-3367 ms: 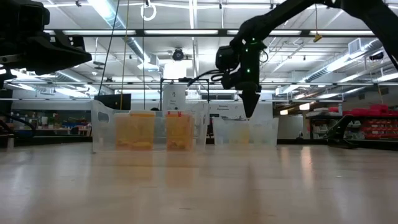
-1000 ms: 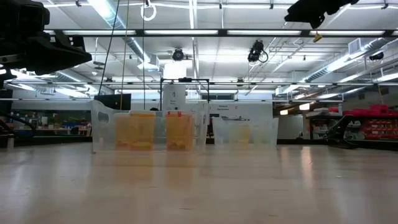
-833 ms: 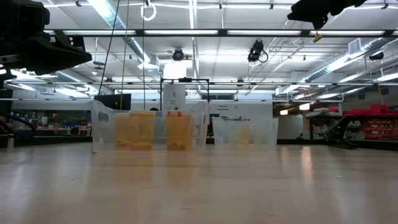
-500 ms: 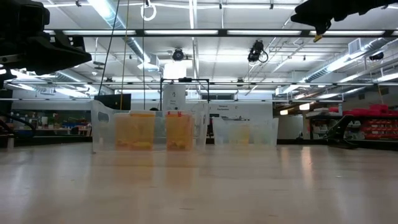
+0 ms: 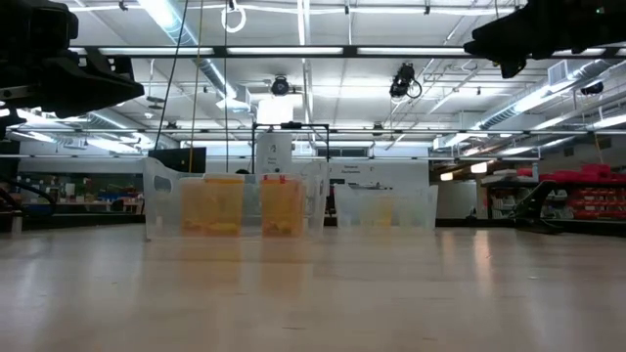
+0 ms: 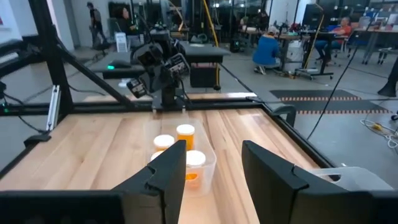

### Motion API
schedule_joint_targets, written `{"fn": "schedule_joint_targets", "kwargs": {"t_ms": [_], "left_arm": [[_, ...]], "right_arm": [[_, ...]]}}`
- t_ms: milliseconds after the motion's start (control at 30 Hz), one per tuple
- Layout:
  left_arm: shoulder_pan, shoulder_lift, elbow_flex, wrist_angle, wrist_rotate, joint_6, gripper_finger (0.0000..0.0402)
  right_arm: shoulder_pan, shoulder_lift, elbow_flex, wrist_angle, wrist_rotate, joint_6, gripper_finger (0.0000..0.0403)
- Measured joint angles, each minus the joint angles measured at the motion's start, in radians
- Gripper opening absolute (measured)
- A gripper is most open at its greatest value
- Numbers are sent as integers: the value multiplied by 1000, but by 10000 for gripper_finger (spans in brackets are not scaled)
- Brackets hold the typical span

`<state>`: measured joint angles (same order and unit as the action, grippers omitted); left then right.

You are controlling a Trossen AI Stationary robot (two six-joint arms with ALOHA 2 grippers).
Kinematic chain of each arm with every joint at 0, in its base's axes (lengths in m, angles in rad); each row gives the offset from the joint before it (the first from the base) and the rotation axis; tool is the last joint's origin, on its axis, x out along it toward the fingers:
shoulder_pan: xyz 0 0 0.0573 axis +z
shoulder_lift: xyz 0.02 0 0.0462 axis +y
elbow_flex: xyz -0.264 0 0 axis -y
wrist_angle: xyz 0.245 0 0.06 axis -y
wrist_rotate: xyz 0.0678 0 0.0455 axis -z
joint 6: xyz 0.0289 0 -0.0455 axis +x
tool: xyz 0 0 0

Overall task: Pick and place medicine bottles into bin by pill shape (circle, oval)
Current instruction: Return to Home Position

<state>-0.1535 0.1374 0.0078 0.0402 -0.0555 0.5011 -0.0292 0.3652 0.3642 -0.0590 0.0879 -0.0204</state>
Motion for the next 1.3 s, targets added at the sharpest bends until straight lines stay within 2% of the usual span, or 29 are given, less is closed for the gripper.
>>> {"fn": "schedule_joint_targets", "kwargs": {"t_ms": [500, 800, 1300], "left_arm": [[0, 0, 0, 0, 0, 0, 54], [0, 0, 0, 0, 0, 0, 57], [0, 0, 0, 0, 0, 0, 53]], "right_arm": [[-1, -29, -196, 189, -11, 54, 162], [-1, -29, -322, 393, -45, 44, 162], [0, -29, -357, 399, -43, 102, 162]]}}
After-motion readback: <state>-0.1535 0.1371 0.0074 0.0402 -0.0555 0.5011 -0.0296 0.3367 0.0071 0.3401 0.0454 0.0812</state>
